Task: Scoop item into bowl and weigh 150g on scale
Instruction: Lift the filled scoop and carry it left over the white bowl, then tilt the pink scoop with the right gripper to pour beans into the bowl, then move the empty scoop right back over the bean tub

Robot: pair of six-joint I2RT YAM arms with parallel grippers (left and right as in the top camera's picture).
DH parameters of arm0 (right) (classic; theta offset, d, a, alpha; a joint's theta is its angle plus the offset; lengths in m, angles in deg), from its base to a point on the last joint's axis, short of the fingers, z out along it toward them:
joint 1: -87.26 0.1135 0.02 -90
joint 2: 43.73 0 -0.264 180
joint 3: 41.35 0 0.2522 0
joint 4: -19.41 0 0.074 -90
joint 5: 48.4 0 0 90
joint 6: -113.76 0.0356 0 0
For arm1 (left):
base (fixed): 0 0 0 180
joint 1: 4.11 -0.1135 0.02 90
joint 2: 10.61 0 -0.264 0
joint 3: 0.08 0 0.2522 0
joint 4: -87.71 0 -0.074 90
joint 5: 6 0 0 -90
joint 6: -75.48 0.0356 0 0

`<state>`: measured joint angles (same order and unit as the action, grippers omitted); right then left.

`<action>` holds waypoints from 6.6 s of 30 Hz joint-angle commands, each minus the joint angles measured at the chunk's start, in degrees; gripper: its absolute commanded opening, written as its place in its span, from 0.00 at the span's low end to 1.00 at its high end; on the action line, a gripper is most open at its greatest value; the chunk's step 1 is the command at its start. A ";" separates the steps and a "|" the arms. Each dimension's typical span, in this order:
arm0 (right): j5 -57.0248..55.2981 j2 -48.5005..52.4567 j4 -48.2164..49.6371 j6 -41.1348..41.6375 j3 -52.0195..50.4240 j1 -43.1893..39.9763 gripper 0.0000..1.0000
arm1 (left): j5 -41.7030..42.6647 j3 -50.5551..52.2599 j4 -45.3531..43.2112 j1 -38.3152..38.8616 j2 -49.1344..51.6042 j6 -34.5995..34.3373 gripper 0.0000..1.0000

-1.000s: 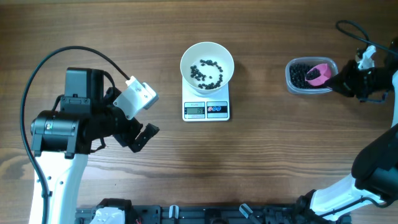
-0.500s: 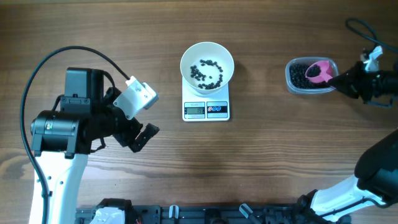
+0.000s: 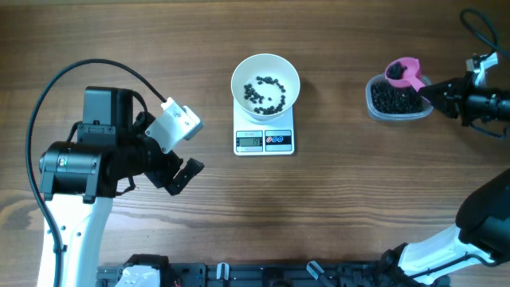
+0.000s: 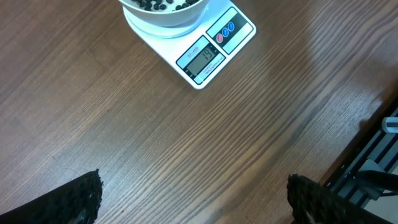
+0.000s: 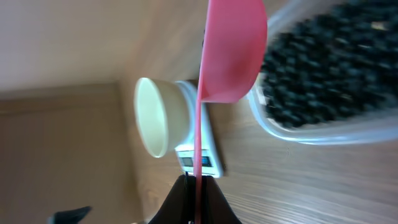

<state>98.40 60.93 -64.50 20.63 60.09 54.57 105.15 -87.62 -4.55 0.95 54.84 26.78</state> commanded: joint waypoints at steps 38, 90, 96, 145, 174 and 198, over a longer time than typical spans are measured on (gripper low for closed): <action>-13.68 -1.40 15.54 -1.49 -0.26 37.62 0.04 | 1.33 -0.33 0.00 -0.46 -0.55 -0.15 1.00; -65.96 -8.04 22.97 -13.86 -0.26 61.64 0.04 | 1.33 -0.33 0.00 -0.46 -0.55 -0.15 1.00; -67.23 -8.04 23.04 -14.86 -0.26 62.42 0.05 | 1.33 -0.33 0.00 -0.46 -0.55 -0.15 1.00; -65.42 -20.63 3.87 12.35 0.96 38.99 0.04 | 1.33 -0.33 0.00 -0.46 -0.55 -0.15 1.00; -65.24 -2.82 2.32 6.08 0.81 32.22 0.04 | 1.33 -0.33 0.00 -0.46 -0.55 -0.15 1.00; -51.32 -2.62 6.32 5.53 -5.07 29.07 0.04 | 1.33 -0.33 0.00 -0.46 -0.55 -0.15 1.00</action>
<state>41.05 57.70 -59.39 26.46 57.12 84.73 105.15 -87.62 -4.55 0.95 54.84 26.78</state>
